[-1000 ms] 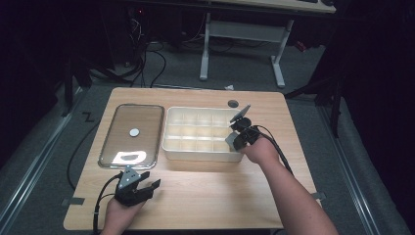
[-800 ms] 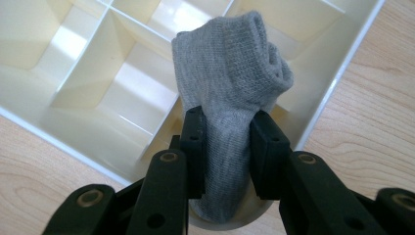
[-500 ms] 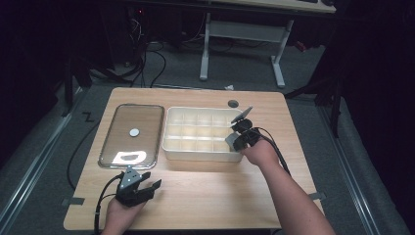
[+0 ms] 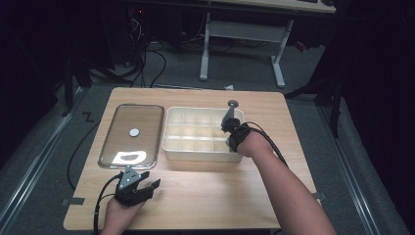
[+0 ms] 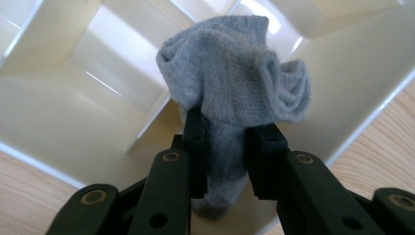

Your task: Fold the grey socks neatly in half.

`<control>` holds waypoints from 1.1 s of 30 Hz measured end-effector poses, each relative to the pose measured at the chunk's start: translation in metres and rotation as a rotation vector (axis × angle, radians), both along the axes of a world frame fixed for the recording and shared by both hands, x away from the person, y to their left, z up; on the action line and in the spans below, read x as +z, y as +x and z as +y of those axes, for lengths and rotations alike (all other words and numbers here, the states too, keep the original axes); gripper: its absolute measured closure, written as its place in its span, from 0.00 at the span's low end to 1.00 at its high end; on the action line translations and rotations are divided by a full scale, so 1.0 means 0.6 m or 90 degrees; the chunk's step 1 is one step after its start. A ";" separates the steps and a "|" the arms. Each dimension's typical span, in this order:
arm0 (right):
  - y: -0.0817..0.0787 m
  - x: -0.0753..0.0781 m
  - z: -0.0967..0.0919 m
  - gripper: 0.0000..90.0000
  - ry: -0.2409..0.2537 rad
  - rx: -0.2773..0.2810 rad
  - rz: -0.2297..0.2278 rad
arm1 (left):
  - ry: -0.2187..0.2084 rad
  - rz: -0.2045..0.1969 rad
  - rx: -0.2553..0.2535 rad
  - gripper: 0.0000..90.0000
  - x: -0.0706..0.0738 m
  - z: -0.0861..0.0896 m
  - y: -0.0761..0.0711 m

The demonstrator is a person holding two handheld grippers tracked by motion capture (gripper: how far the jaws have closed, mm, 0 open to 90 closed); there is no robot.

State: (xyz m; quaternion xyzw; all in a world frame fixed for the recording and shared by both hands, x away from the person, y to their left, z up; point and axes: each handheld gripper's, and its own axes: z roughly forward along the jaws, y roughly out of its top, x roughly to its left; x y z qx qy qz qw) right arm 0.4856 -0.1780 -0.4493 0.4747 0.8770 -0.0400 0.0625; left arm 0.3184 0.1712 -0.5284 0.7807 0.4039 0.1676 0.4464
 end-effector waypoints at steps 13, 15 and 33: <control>0.000 -0.009 -0.002 0.82 0.006 -0.013 0.003 | 0.003 0.000 -0.004 0.51 -0.001 -0.004 -0.001; 0.001 -0.010 -0.005 0.82 0.011 -0.010 0.002 | 0.003 0.001 -0.004 0.51 -0.002 -0.005 -0.001; -0.007 -0.021 -0.024 0.80 0.072 -0.042 -0.015 | 0.006 0.004 -0.008 0.51 -0.004 -0.009 -0.002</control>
